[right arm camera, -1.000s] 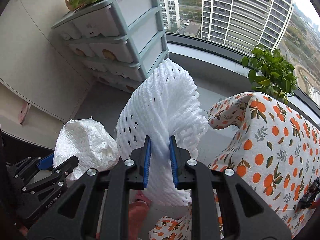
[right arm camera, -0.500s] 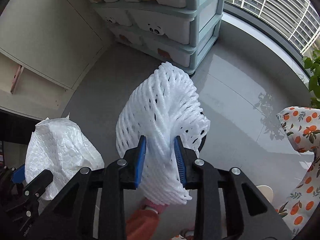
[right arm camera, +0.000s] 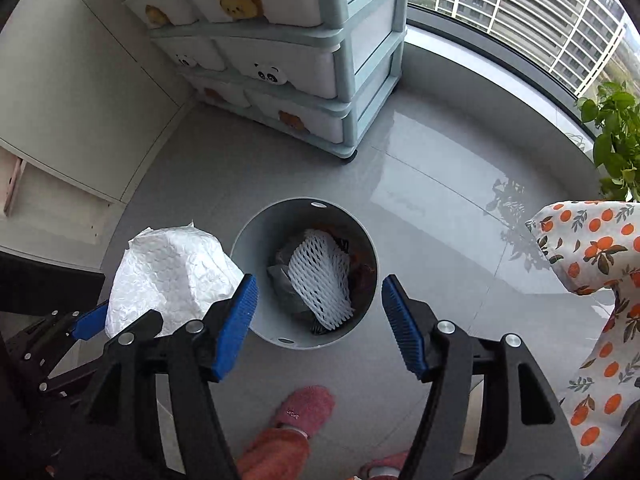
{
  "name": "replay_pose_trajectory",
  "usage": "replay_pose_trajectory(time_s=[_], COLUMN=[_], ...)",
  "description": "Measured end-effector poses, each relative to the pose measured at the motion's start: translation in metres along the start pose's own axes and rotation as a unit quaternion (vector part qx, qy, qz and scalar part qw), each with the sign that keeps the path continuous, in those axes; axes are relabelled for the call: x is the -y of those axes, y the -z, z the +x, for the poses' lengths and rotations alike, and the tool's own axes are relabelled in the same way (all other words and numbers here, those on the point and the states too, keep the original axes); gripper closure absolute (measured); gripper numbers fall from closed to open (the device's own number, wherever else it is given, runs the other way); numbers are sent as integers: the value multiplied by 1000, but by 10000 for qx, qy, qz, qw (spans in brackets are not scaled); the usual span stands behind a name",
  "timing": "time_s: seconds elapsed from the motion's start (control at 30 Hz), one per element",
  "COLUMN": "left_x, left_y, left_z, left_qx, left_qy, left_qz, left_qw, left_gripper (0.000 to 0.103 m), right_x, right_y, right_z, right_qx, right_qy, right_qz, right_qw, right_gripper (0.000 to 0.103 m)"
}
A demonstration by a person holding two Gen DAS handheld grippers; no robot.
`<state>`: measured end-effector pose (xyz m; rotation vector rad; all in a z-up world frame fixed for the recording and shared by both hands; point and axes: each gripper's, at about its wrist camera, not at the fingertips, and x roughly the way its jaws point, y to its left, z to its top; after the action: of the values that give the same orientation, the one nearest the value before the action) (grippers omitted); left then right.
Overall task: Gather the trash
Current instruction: 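Carry the bubble-wrap bag and foam net over the bin and release both, then move both open grippers back toward the table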
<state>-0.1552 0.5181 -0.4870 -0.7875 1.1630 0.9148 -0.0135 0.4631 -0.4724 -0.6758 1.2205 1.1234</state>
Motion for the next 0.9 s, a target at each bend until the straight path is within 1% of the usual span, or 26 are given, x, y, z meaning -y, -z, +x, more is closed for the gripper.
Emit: replay_pose_trajectory(time_s=[0.03,0.17,0.27,0.37,0.47,0.53,0.63,0.73,0.8,0.9], left_x=[7,28,40,53,73,90,121,161,191,242], left_y=[-4,-14,-15,-12,-8,-4,8,25,37,62], left_z=[5,10,4,-10,-34,-57,-95,-129,-148,-171], left_qx=[-16,29,94,138,255,328,461,542,570,618], left_qy=[-30,-64,-158,-263,-369,-340,-139,137,347,666], left_qz=[100,375,622,897,1206,1366,1667,2046,2299,2739], left_qw=[9999,9993,9979,9955,9917,9895,9848,9772,9709,9575], left_gripper=[48,41,41,41,41,41,41,40,40,40], right_x=[4,18,28,41,55,68,97,132,156,194], right_y=[2,12,19,28,38,46,67,96,117,151], right_z=[-4,-18,-26,-43,-73,-99,-145,-189,-217,-258], right_qx=[37,130,184,294,473,628,878,1056,1144,1257], right_qy=[16,127,146,125,164,239,375,564,740,1079], right_qz=[48,187,375,657,925,1153,1618,2075,2341,2694], right_qw=[10000,9997,9990,9973,9945,9911,9822,9709,9626,9487], right_gripper=[41,41,41,41,41,41,41,41,41,41])
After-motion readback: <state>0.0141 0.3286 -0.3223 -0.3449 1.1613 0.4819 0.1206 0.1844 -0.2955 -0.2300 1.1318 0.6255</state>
